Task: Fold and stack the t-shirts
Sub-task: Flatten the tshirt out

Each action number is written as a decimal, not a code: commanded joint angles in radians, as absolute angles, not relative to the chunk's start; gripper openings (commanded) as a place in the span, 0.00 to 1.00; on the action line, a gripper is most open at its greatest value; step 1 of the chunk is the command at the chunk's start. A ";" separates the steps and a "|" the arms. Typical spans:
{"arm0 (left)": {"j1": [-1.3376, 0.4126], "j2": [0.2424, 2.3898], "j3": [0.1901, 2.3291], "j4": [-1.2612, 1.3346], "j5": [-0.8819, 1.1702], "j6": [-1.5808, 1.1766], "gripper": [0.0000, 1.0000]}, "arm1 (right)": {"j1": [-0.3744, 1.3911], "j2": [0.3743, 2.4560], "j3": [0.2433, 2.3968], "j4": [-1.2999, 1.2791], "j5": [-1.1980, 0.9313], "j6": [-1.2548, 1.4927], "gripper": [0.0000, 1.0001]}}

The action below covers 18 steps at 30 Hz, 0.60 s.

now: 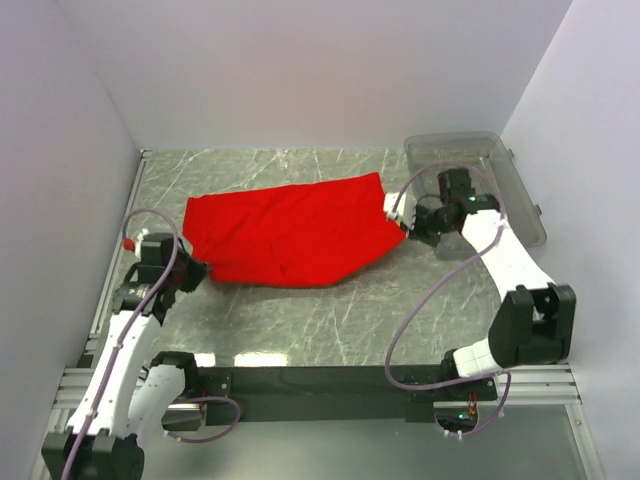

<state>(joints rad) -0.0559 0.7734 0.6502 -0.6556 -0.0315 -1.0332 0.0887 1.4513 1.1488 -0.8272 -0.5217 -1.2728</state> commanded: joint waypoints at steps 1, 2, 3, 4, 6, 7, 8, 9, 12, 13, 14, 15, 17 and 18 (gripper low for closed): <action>-0.057 0.715 0.788 -0.592 -0.064 -0.948 0.00 | 0.069 1.359 1.288 -0.858 -0.646 -1.146 0.00; -0.057 0.704 0.813 -0.581 -0.077 -0.939 0.00 | 0.064 1.333 1.319 -0.847 -0.664 -1.122 0.00; -0.057 0.700 0.866 -0.575 -0.090 -0.931 0.00 | 0.058 1.322 1.383 -0.838 -0.693 -1.068 0.00; -0.057 0.692 0.889 -0.546 -0.112 -0.917 0.00 | 0.052 1.306 1.419 -0.828 -0.707 -1.040 0.00; -0.057 0.692 0.961 -0.511 -0.126 -0.905 0.00 | 0.049 1.292 1.532 -0.818 -0.735 -0.965 0.00; -0.057 0.693 0.986 -0.476 -0.130 -0.893 0.00 | 0.045 1.287 1.570 -0.812 -0.744 -0.938 0.00; -0.057 0.701 1.012 -0.457 -0.135 -0.887 0.00 | 0.041 1.276 1.609 -0.798 -0.752 -0.911 0.00; -0.057 0.707 1.069 -0.442 -0.141 -0.881 0.00 | 0.038 1.270 1.676 -0.786 -0.761 -0.857 0.00; -0.057 0.729 1.187 -0.382 -0.164 -0.851 0.00 | 0.025 1.243 1.785 -0.703 -0.787 -0.731 0.00; -0.057 0.733 1.213 -0.362 -0.172 -0.844 0.00 | 0.022 1.226 1.807 -0.643 -0.787 -0.694 0.00; -0.057 0.733 1.238 -0.319 -0.181 -0.838 0.00 | 0.011 1.218 1.847 -0.612 -0.787 -0.655 0.00; -0.057 0.732 1.285 -0.295 -0.189 -0.831 0.00 | 0.006 1.212 1.868 -0.582 -0.791 -0.585 0.00; -0.057 0.729 1.328 -0.241 -0.198 -0.821 0.01 | 0.005 1.197 1.925 -0.499 -0.795 -0.523 0.00; -0.057 0.726 1.363 -0.226 -0.205 -0.818 0.01 | 0.002 1.187 1.939 -0.465 -0.798 -0.456 0.00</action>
<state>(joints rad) -0.0559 0.7433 1.2629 -0.3897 -0.1577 -0.8635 0.0128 1.2247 1.8618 -0.6434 -0.7616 -0.6731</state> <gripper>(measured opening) 0.053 0.009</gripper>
